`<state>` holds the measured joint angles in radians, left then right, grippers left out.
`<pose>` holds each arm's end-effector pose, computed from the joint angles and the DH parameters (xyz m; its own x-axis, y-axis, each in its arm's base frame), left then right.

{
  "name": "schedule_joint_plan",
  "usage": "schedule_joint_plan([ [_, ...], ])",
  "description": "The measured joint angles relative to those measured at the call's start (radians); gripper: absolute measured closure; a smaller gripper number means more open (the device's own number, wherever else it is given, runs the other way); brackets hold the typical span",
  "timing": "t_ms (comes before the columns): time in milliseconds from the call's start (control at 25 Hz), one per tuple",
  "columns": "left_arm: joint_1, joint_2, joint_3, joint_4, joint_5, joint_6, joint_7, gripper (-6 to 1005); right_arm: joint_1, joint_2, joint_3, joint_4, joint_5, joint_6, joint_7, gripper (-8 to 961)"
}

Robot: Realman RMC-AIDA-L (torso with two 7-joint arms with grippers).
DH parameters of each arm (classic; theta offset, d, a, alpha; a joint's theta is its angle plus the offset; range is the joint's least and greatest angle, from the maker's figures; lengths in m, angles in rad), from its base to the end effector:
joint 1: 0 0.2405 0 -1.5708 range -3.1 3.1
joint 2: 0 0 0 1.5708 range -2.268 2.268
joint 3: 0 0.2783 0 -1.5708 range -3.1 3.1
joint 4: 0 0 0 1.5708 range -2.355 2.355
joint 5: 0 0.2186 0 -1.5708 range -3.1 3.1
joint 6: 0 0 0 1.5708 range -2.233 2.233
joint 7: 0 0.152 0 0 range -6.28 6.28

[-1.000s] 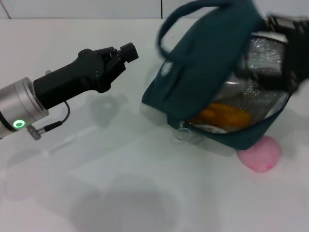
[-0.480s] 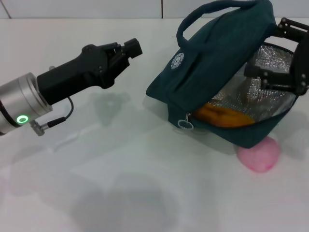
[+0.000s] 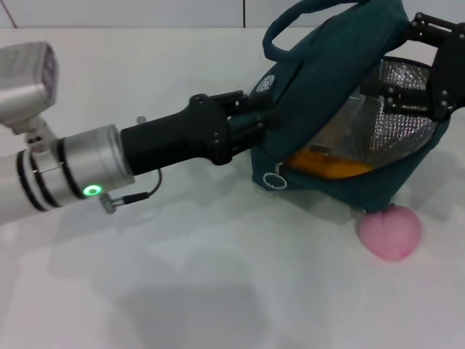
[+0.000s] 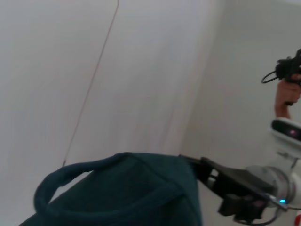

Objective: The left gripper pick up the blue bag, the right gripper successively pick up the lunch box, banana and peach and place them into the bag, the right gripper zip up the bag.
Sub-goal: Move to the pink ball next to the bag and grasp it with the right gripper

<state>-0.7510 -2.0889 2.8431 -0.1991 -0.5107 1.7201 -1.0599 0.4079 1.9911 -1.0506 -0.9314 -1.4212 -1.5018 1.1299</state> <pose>-0.2260 0.3432 -0.0611 0.5482 0.2821 0.7873 0.4145 -0.9093 0.0372 0.2231 0.3641 0.0493 0.7928 0.2159 -0.5700 -0.0857 -0.8864 -0.4550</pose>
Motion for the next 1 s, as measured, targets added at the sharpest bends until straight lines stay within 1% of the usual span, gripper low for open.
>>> schedule_joint_plan([
  [240,-0.016,-0.001,-0.003,0.052,-0.045,-0.077,0.023,657,0.01,-0.004,0.0,0.013,-0.007,0.012,-0.001,159],
  [360,-0.022,-0.002,-0.006,0.083,-0.062,-0.127,0.039,537,0.011,-0.004,0.0,0.014,-0.01,0.013,-0.003,159],
  [440,-0.022,-0.002,-0.006,0.083,-0.062,-0.127,0.039,457,0.011,-0.004,0.0,0.014,-0.01,0.013,-0.004,159],
  [520,-0.021,-0.002,-0.005,0.131,-0.068,-0.163,0.125,372,0.011,-0.004,0.001,0.018,-0.01,0.014,-0.007,160],
  [600,-0.02,-0.003,-0.006,0.148,-0.068,-0.178,0.15,384,0.012,-0.004,0.001,0.024,-0.01,0.014,-0.009,160],
  [640,-0.019,-0.004,-0.008,0.19,-0.068,-0.227,0.203,390,0.012,-0.003,0.001,0.026,-0.01,0.014,-0.009,160],
  [720,-0.019,-0.004,-0.008,0.205,-0.069,-0.246,0.218,402,0.013,-0.003,0.001,0.028,-0.01,0.014,-0.01,160],
  [800,-0.019,-0.004,-0.008,0.213,-0.069,-0.256,0.223,414,0.013,-0.003,0.001,0.028,-0.01,0.014,-0.01,160],
  [1000,-0.02,-0.005,-0.009,0.217,-0.069,-0.263,0.231,489,0.01,0.001,0.001,0.028,-0.01,0.014,-0.01,160],
])
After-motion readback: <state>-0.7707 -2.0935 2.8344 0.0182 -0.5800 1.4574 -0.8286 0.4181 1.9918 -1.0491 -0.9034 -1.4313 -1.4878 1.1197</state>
